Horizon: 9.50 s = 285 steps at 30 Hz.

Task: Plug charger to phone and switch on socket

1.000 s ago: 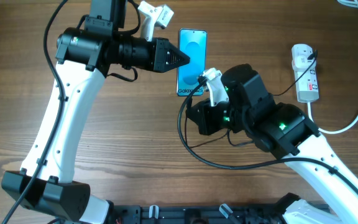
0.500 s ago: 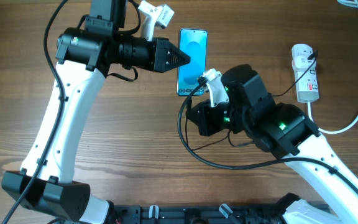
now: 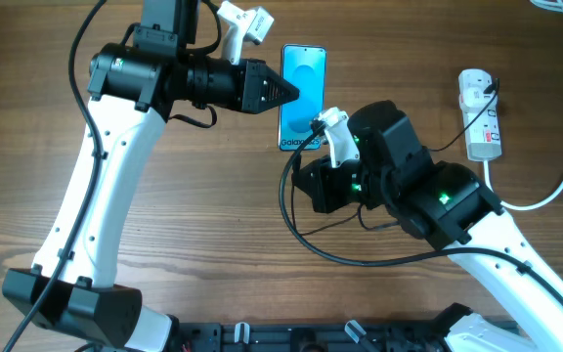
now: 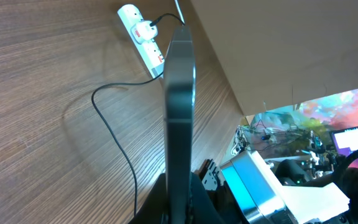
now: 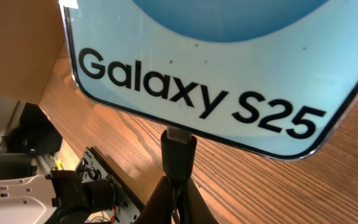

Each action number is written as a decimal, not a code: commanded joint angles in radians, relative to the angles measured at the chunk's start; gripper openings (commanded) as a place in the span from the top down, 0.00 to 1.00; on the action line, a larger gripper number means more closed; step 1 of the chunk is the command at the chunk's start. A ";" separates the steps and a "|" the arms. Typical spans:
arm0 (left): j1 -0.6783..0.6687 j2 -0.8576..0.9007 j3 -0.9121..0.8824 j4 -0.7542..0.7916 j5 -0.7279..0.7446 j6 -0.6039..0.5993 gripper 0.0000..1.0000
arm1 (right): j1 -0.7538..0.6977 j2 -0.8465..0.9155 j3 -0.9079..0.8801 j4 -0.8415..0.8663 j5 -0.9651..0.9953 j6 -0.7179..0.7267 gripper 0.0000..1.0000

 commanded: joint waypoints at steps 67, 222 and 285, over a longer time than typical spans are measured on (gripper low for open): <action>-0.040 -0.028 0.014 0.029 0.000 0.075 0.96 | 0.003 0.025 0.008 0.009 0.027 -0.038 0.96; -0.040 -0.028 0.014 0.030 -0.040 0.076 0.96 | 0.003 0.025 0.010 0.006 0.089 -0.036 0.96; -0.040 -0.028 0.014 -0.045 -0.038 0.121 0.96 | 0.000 0.013 0.037 0.061 0.175 0.003 0.96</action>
